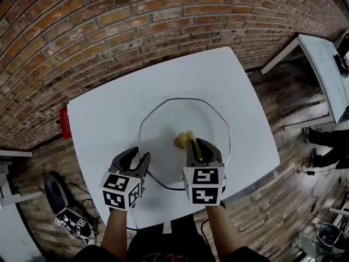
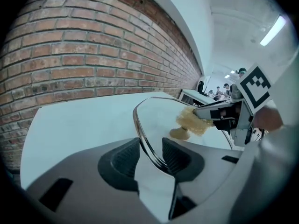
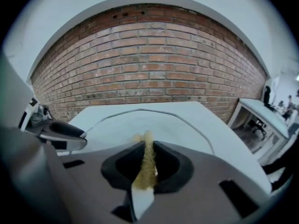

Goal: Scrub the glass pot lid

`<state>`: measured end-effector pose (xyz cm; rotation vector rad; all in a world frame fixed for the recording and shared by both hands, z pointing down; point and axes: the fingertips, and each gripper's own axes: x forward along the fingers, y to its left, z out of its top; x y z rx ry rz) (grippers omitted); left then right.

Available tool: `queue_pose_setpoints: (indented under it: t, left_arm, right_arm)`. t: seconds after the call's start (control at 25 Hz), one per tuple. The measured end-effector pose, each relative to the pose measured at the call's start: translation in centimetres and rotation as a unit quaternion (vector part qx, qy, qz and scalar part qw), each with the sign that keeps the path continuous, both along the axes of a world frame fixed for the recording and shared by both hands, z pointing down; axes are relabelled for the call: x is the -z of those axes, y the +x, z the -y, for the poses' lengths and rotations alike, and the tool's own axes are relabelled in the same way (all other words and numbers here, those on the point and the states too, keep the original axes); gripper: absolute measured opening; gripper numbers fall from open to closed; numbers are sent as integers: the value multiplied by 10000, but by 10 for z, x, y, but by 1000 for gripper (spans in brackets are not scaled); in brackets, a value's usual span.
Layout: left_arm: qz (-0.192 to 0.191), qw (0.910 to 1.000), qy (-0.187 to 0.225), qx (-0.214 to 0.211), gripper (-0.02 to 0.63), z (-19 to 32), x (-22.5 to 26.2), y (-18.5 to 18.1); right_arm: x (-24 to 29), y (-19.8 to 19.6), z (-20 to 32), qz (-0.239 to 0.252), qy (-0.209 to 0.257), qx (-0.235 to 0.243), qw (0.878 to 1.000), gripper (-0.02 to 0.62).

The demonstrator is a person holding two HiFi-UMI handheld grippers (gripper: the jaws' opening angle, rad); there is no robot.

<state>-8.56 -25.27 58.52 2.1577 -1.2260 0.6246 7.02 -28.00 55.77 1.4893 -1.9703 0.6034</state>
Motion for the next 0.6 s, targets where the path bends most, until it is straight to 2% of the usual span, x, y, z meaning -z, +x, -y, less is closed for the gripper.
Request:
queue_pose_setpoints:
  t: [0.2,0.32,0.44,0.6]
  left_arm:
    - [29,10000,-18,8,153,-1,0,1]
    - [30,10000,4,27,153,-1,0,2]
    - [25,10000,-8,23,153,-3,0,3]
    - [-45,10000,-18,71,153,-5,0,2]
  right_arm:
    - [4,71,-2,-509,-15,-591,9970,57]
    - [10,84,-3,-480,31,-762,9959,57]
    - [25,52,-7,-104,191,-505,9985,57]
    - [38,-50,-34,766,65,580,9954,57]
